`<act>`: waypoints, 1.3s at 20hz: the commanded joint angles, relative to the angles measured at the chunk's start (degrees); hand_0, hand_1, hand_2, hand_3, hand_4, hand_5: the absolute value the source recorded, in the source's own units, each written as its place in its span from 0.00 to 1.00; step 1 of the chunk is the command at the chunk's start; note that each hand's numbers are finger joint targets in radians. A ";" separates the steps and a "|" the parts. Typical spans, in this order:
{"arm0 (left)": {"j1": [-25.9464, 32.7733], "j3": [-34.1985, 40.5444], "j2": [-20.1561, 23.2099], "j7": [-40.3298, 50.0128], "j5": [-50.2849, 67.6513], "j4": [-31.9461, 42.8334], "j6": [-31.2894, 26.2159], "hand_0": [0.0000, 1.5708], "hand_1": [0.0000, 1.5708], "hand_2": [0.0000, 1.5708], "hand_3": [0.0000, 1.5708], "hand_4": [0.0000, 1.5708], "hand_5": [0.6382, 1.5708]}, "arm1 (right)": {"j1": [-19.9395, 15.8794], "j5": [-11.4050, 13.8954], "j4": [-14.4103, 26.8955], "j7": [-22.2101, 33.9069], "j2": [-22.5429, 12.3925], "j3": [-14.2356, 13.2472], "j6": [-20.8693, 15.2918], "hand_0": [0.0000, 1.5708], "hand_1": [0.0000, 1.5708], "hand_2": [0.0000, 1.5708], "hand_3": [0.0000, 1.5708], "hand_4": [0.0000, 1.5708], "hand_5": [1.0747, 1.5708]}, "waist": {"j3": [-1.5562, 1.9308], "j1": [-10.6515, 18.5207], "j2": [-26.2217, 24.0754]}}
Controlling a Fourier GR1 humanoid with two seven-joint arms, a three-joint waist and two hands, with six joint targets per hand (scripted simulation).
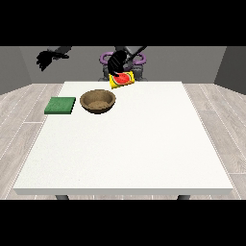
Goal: Pick the cup and pour the ball into the bowl, then pick the bowl and place it on the pad
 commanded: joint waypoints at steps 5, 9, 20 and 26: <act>2.19 12.51 1.77 -0.29 9.11 -5.48 6.59 0.94 0.94 1.00 1.00 0.95 0.63 | -0.61 -0.53 -0.75 5.13 2.95 0.51 -4.33 0.00 0.00 0.00 0.00 0.07 0.99 | -0.27 4.22 -0.26; 5.77 26.64 0.78 3.19 22.45 -10.61 15.20 0.82 0.82 1.00 1.00 1.00 0.56 | -0.83 -0.25 -1.53 5.25 3.10 -0.22 -6.80 0.00 0.00 0.00 0.00 0.16 0.99 | -0.67 7.02 2.20; 24.63 40.34 -2.67 -16.13 69.96 -29.73 24.27 0.00 0.00 0.00 0.00 0.00 0.98 | -5.30 0.55 -5.04 5.03 8.98 2.20 -11.75 0.00 0.00 0.00 0.00 0.19 1.00 | -1.09 7.46 11.43; 32.26 39.17 -2.70 -30.53 83.92 -35.96 11.18 0.00 0.00 0.00 0.00 0.00 0.99 | -6.39 2.96 -4.42 4.21 15.51 2.47 -22.22 0.00 0.00 0.00 0.00 0.19 1.00 | -0.18 14.63 12.39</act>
